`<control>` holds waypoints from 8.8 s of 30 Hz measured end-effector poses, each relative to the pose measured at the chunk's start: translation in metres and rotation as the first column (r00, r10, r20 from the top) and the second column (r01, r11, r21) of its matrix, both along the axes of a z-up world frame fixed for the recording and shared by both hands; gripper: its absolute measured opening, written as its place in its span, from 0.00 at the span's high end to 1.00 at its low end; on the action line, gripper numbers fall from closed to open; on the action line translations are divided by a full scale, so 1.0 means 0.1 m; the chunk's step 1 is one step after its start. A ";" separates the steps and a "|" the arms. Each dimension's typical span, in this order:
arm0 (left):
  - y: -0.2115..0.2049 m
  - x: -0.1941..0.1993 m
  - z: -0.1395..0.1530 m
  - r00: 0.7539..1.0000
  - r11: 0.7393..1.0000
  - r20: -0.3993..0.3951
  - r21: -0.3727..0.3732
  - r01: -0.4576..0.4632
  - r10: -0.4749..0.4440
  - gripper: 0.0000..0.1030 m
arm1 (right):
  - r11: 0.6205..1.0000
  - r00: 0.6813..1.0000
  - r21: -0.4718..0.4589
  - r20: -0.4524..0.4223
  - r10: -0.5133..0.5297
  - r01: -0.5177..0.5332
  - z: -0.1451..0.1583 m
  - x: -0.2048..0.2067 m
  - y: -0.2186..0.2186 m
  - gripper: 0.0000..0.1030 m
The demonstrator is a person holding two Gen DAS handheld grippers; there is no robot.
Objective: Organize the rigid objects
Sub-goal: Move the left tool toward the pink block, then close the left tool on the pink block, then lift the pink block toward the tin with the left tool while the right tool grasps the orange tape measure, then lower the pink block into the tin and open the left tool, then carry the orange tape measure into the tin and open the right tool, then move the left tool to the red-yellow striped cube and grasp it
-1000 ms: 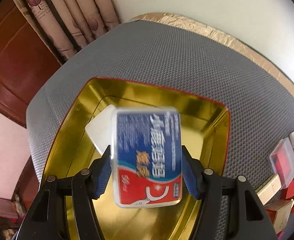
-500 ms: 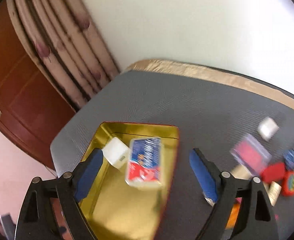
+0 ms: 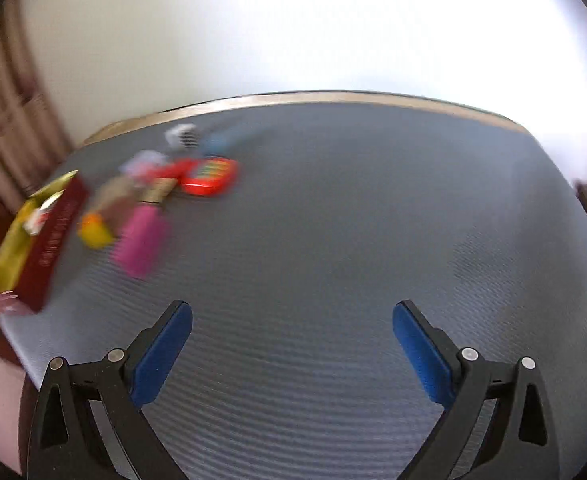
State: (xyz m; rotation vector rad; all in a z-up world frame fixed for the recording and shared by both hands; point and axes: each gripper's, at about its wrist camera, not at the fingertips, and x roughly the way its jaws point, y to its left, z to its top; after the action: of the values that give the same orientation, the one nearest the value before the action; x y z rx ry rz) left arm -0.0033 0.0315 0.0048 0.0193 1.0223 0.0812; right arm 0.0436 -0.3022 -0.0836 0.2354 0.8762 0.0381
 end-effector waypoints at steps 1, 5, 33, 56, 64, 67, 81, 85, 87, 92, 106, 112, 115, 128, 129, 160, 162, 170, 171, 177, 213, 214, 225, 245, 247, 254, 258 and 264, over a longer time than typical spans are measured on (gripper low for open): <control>-0.08 0.01 0.00 1.000 0.999 -0.005 -0.012 0.029 -0.029 0.35 | 0.999 1.000 -0.021 -0.001 -0.025 0.025 -0.05 -0.03 -0.11 0.03; -0.45 0.18 -0.02 0.989 0.983 -0.058 -0.139 0.124 -0.133 0.35 | 0.996 0.999 -0.069 0.004 -0.049 0.049 -0.14 -0.01 -0.32 0.03; -1.67 1.60 -0.56 0.954 0.921 -0.193 -0.360 0.150 -0.231 0.53 | 0.986 0.997 0.149 0.022 0.068 -0.071 -0.25 0.04 -0.40 0.03; -1.52 1.64 -0.56 0.975 0.925 -0.125 -0.359 0.126 -0.181 0.86 | 0.988 0.997 0.130 0.006 0.081 -0.081 -0.28 0.10 -0.32 0.01; -1.23 1.15 -0.53 0.983 0.936 -0.106 -0.335 0.107 -0.150 0.86 | 0.974 0.981 0.122 0.055 0.187 -0.192 -0.08 0.47 -0.02 0.01; -1.21 1.05 -0.55 0.986 0.946 -0.104 -0.311 0.094 -0.133 0.86 | 0.964 0.969 0.104 0.058 0.240 -0.245 -0.03 0.79 0.20 0.01; -1.14 0.98 -0.51 0.982 0.928 -0.083 -0.349 0.131 -0.170 0.86 | 0.977 0.981 0.103 -0.019 0.191 -0.189 -0.14 1.71 0.69 0.07; -1.12 1.00 -0.50 0.983 0.926 -0.077 -0.355 0.131 -0.169 0.86 | 0.976 0.977 0.073 -0.040 0.207 -0.204 -0.19 1.80 0.81 0.17; -1.12 1.00 -0.49 0.982 0.925 -0.074 -0.355 0.136 -0.173 0.86 | 0.976 0.977 0.059 -0.037 0.210 -0.208 -0.18 1.82 0.84 0.17; -1.13 0.98 -0.51 0.981 0.927 -0.083 -0.350 0.137 -0.176 0.86 | 0.976 0.975 -0.028 -0.048 0.215 -0.216 -0.19 1.86 0.94 0.50; -0.96 0.84 0.07 0.992 0.927 0.021 -0.354 0.121 -0.122 0.86 | 0.988 0.988 0.001 -0.002 0.152 -0.152 -0.22 1.12 0.51 0.58; -0.31 0.84 0.35 0.999 0.973 0.032 -0.229 0.002 0.005 0.86 | 0.991 0.991 0.012 0.008 0.131 -0.131 -0.21 1.03 0.43 0.58; -0.01 0.91 0.29 0.999 0.993 0.022 -0.117 -0.035 0.038 0.86 | 0.992 0.992 0.010 0.010 0.128 -0.128 -0.21 1.03 0.46 0.58; 0.72 1.43 -0.42 0.996 0.999 -0.074 -0.009 -0.052 0.051 0.86 | 0.992 0.992 0.004 0.004 0.127 -0.127 -0.22 1.00 0.46 0.57; 0.74 1.43 -0.44 0.996 0.999 -0.076 -0.008 -0.048 0.047 0.86 | 0.992 0.992 0.003 0.004 0.126 -0.126 -0.22 1.00 0.46 0.57; 0.16 -0.24 0.08 0.930 0.926 0.192 0.155 -0.344 0.314 0.51 | 0.977 0.981 0.087 0.036 0.191 -0.193 0.32 0.68 0.57 0.58; 0.24 -0.27 0.05 0.916 0.911 0.191 0.150 -0.383 0.354 0.51 | 0.965 0.970 0.107 0.061 0.235 -0.240 0.51 0.62 0.75 0.58; 0.53 -0.36 0.03 0.876 0.882 0.189 0.077 -0.464 0.444 0.51 | 0.846 0.853 0.118 0.135 0.504 -0.519 1.18 0.54 2.05 0.58; 0.55 -0.35 0.03 0.877 0.884 0.181 0.069 -0.463 0.446 0.51 | 0.831 0.837 0.111 0.132 0.531 -0.545 1.21 0.55 2.23 0.58; 0.58 -0.34 0.04 0.880 0.888 0.187 0.065 -0.455 0.437 0.51 | 0.753 0.756 0.075 0.061 0.651 -0.654 1.11 0.66 3.17 0.58; 0.57 -0.25 -0.08 0.917 0.919 0.124 0.058 -0.389 0.380 0.51 | 0.814 0.811 0.078 0.180 0.556 -0.576 0.91 0.60 2.93 0.18; 0.54 -0.25 -0.08 0.922 0.925 0.125 0.059 -0.376 0.367 0.51 | 0.833 0.827 0.066 0.185 0.530 -0.549 0.89 0.56 2.77 0.14; -0.09 -0.24 0.05 0.984 0.995 0.155 0.040 -0.092 0.085 0.51 | 0.946 0.987 -0.289 0.025 0.158 -0.144 -0.05 0.41 0.67 0.14; -1.14 1.52 -0.21 0.818 0.819 -0.036 -0.041 0.573 -0.574 0.51 | 0.992 0.993 -0.038 0.021 0.117 -0.116 -0.27 0.35 0.20 0.08; -1.15 1.64 -0.23 0.800 0.801 -0.050 -0.063 0.595 -0.598 0.51 | 0.992 0.992 -0.029 0.021 0.123 -0.123 -0.28 0.36 0.21 0.08; -1.20 1.88 -0.40 0.760 0.765 -0.118 0.000 0.644 -0.639 0.51 | 0.992 0.992 -0.007 0.017 0.128 -0.128 -0.30 0.38 0.21 0.08; -1.22 1.95 -0.44 0.738 0.744 -0.129 0.008 0.668 -0.662 0.51 | 0.991 0.991 0.000 0.006 0.133 -0.133 -0.31 0.40 0.21 0.08; -1.27 2.01 -0.57 0.721 0.726 -0.162 0.041 0.687 -0.673 0.51 | 0.991 0.991 0.001 0.001 0.133 -0.133 -0.32 0.42 0.21 0.07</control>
State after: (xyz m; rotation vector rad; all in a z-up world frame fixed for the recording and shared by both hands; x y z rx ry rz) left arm 0.1982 -0.0954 -0.0519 0.5030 1.0925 -0.5613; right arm 0.0855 -0.2812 -0.1159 0.1779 0.8901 0.1628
